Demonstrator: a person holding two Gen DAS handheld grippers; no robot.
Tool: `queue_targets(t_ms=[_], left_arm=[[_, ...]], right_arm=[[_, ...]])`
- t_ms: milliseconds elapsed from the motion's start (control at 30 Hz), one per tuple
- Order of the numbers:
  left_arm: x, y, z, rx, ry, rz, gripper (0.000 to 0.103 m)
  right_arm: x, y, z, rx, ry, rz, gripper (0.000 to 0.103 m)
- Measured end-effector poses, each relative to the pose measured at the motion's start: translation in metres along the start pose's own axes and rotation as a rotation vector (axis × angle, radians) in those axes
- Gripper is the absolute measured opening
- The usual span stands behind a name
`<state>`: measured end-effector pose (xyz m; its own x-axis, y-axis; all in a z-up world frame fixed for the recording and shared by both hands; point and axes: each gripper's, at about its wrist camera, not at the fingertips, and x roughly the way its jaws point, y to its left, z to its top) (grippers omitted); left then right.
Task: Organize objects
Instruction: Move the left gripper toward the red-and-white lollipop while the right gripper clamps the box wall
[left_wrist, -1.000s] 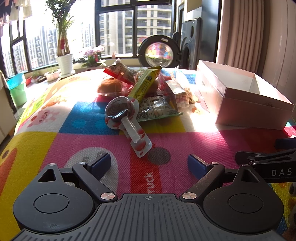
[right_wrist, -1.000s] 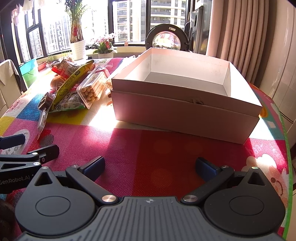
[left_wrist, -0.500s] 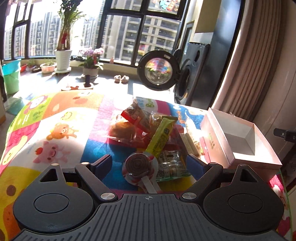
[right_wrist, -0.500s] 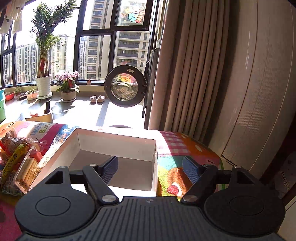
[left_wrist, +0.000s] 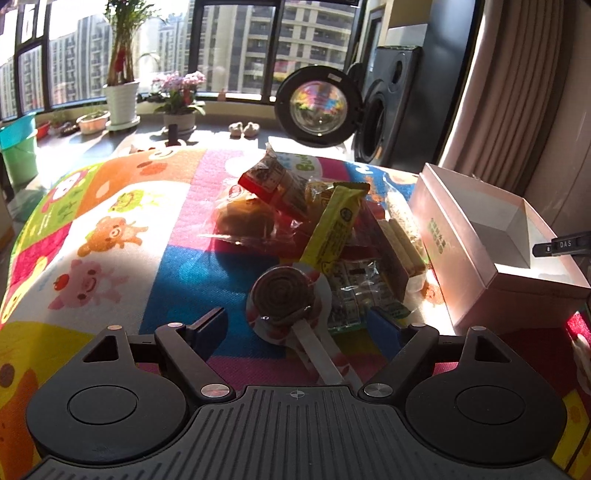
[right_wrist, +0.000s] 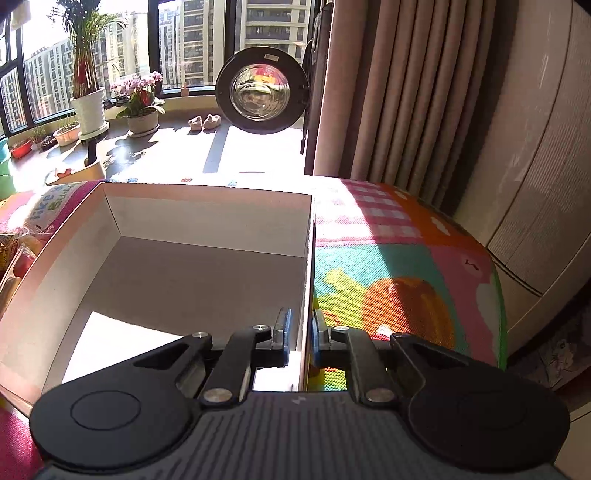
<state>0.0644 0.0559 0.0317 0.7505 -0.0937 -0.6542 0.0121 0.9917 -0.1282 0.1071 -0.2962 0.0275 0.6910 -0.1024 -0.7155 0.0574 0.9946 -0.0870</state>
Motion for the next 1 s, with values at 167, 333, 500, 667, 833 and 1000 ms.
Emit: queue_targets(t_ms=[167,333,500,667,833,1000], left_arm=[[0.009,0.003,-0.003,-0.015,0.009,0.024,0.072],[0.009,0.006,0.000,-0.022,-0.004,0.040,0.072],[0.016,0.004,0.001,-0.016,0.006,0.050,0.070],[0.024,0.001,0.002,-0.008,0.006,0.059,0.064],[0.021,0.002,0.009,-0.010,0.021,0.039,0.061],[0.016,0.004,0.015,0.009,-0.003,0.005,0.061]], right_arm=[[0.002,-0.002,-0.003,-0.034,-0.015,-0.006,0.010],[0.001,-0.005,-0.004,-0.040,-0.025,-0.019,0.010],[0.000,-0.006,-0.007,-0.034,-0.041,-0.024,0.010],[-0.002,-0.008,-0.011,-0.029,-0.049,-0.019,0.010],[-0.002,-0.014,-0.004,-0.010,-0.026,0.002,0.010],[0.005,-0.016,0.003,-0.022,-0.020,0.010,0.010]])
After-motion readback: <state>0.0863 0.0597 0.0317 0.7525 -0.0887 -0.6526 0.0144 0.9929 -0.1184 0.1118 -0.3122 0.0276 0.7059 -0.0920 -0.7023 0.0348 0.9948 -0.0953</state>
